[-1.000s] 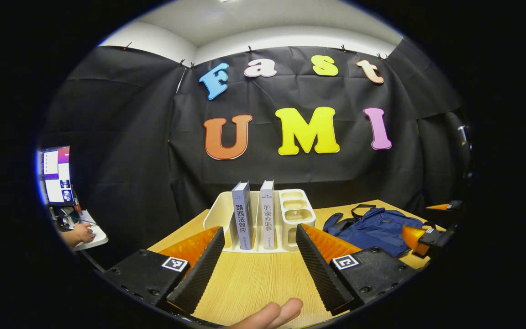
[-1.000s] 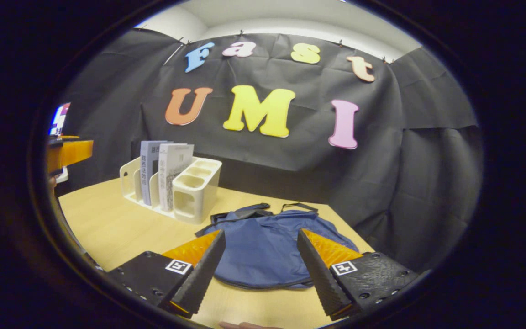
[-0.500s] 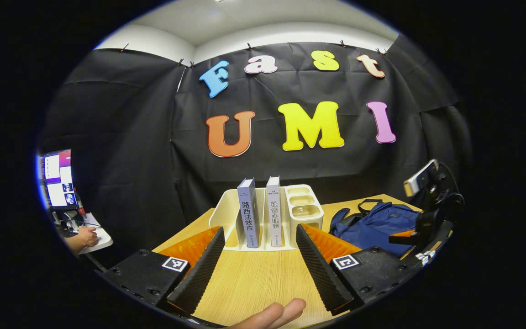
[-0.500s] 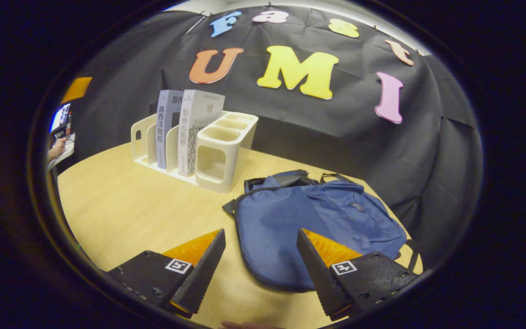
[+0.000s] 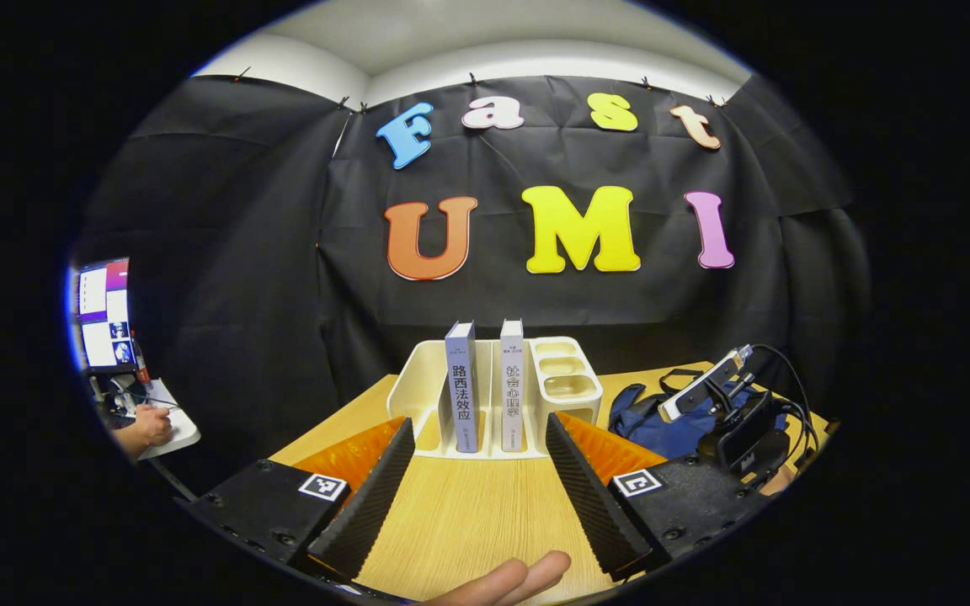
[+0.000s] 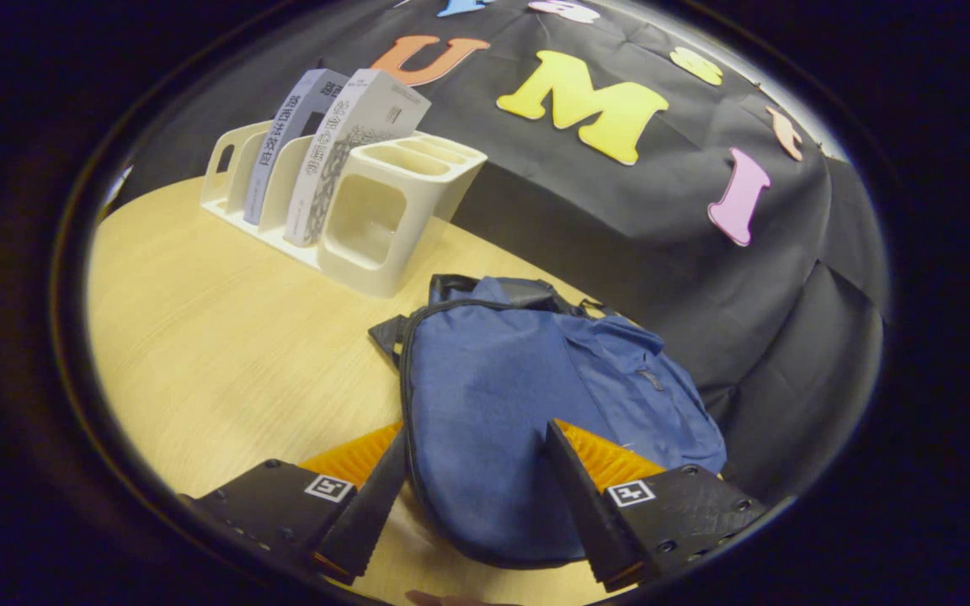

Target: Open the schoolbag, grab two books from the bookshelf and put them into the schoolbag.

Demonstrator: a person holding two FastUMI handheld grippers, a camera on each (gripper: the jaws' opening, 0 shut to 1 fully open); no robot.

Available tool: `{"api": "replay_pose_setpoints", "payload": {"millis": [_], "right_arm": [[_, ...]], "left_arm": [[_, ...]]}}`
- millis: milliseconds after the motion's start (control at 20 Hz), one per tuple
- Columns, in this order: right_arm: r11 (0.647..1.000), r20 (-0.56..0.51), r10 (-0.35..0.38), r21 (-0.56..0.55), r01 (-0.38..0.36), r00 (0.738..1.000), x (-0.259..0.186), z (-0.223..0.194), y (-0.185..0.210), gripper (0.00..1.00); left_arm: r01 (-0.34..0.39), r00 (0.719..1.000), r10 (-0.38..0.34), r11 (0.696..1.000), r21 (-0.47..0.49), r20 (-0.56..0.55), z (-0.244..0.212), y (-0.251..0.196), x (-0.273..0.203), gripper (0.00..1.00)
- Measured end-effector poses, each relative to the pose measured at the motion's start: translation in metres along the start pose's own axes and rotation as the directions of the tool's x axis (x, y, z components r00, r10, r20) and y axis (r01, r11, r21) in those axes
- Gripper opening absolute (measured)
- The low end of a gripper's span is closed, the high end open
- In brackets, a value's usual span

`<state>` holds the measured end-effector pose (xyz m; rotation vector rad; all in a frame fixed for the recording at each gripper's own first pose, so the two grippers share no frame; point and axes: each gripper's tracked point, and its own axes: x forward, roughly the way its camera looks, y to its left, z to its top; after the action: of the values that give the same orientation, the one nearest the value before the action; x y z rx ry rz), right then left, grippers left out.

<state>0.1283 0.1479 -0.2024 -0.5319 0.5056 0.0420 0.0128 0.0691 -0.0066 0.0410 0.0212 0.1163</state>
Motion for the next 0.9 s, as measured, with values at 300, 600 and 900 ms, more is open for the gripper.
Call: {"api": "replay_pose_setpoints", "payload": {"millis": [300, 600, 900], "right_arm": [[1.000, 0.014, -0.029, -0.010, 0.029, 0.999, -0.002, 0.005, -0.005, 0.75], [0.996, 0.083, -0.085, -0.028, 0.088, 0.993, -0.009, 0.028, -0.019, 0.58], [0.999, 0.091, -0.027, 0.024, 0.025, 0.996, -0.003, 0.038, -0.024, 0.33]], "left_arm": [[0.033, 0.999, -0.033, 0.999, -0.005, -0.005, -0.001, -0.010, 0.001, 0.99], [0.036, 0.999, -0.036, 0.999, -0.004, -0.015, -0.004, -0.012, 0.002, 0.99], [0.047, 0.999, -0.046, 0.998, 0.036, -0.019, -0.008, -0.027, 0.005, 0.99]]}}
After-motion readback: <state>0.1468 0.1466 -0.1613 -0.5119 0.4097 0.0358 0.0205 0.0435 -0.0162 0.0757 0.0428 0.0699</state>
